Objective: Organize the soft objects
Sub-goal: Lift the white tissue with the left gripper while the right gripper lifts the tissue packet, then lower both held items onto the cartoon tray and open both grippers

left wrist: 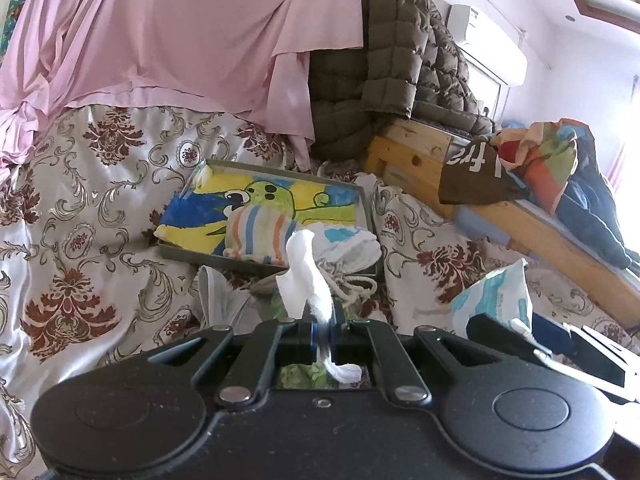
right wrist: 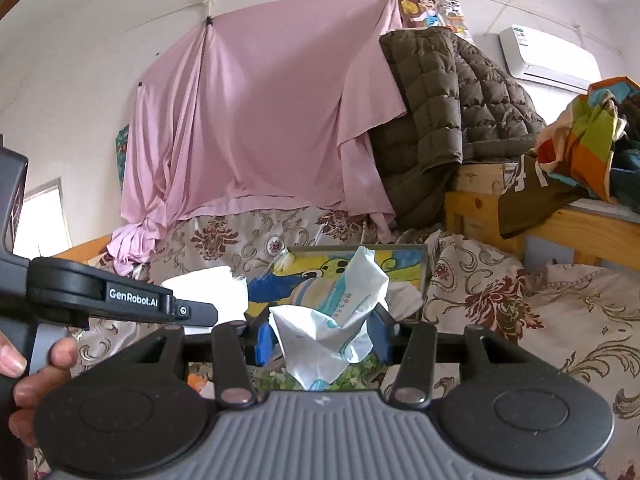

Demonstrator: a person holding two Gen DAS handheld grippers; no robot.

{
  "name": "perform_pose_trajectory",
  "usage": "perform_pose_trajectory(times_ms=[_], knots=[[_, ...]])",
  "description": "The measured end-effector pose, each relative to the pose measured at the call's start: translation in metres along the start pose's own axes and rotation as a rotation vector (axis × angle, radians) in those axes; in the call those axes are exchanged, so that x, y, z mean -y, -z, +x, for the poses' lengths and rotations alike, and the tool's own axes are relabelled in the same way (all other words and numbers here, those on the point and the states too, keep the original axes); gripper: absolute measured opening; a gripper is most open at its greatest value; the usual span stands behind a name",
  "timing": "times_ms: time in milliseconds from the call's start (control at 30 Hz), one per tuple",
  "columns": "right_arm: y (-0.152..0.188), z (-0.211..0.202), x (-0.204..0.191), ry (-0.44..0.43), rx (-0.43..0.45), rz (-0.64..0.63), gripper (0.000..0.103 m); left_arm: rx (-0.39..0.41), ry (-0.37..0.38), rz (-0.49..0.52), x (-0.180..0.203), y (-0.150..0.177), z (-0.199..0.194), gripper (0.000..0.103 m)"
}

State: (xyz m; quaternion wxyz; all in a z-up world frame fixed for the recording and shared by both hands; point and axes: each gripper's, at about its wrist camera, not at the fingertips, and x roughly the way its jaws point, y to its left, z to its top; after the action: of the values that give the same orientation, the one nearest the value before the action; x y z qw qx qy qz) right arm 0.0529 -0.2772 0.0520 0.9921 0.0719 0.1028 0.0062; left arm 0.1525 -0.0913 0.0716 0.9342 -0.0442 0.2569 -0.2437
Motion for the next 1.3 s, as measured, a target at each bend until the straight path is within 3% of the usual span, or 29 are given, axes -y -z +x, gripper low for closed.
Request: perform_pose_trajectory(times_ms=[433,733,867,1033,1200,1300], knots=[[0.009,-0.019,0.001,0.01,0.05,-0.062,0.052,0.0,-0.053,0.042,0.026,-0.005,-0.009,0.005],[-0.005,-0.013,0.006,-0.004,0.037,-0.02,0.052,-0.005,-0.029,0.021,0.04,-0.031,0.024,0.006],[-0.024,0.016,0.017,0.003,0.067,-0.025,0.052,0.016,-0.004,0.018,0.045,-0.055,0.049,0.006],[-0.042,0.079,0.045,0.034,0.062,-0.02,0.052,0.019,0.013,0.103,0.045,-0.092,0.099,0.007],[-0.053,0.153,0.073,0.046,0.057,-0.03,0.052,0.003,0.069,0.103,0.019,-0.121,0.169,0.008],[-0.05,0.197,0.092,0.044,0.063,0.028,0.052,-0.004,0.097,0.099,-0.005,-0.129,0.218,0.008]])
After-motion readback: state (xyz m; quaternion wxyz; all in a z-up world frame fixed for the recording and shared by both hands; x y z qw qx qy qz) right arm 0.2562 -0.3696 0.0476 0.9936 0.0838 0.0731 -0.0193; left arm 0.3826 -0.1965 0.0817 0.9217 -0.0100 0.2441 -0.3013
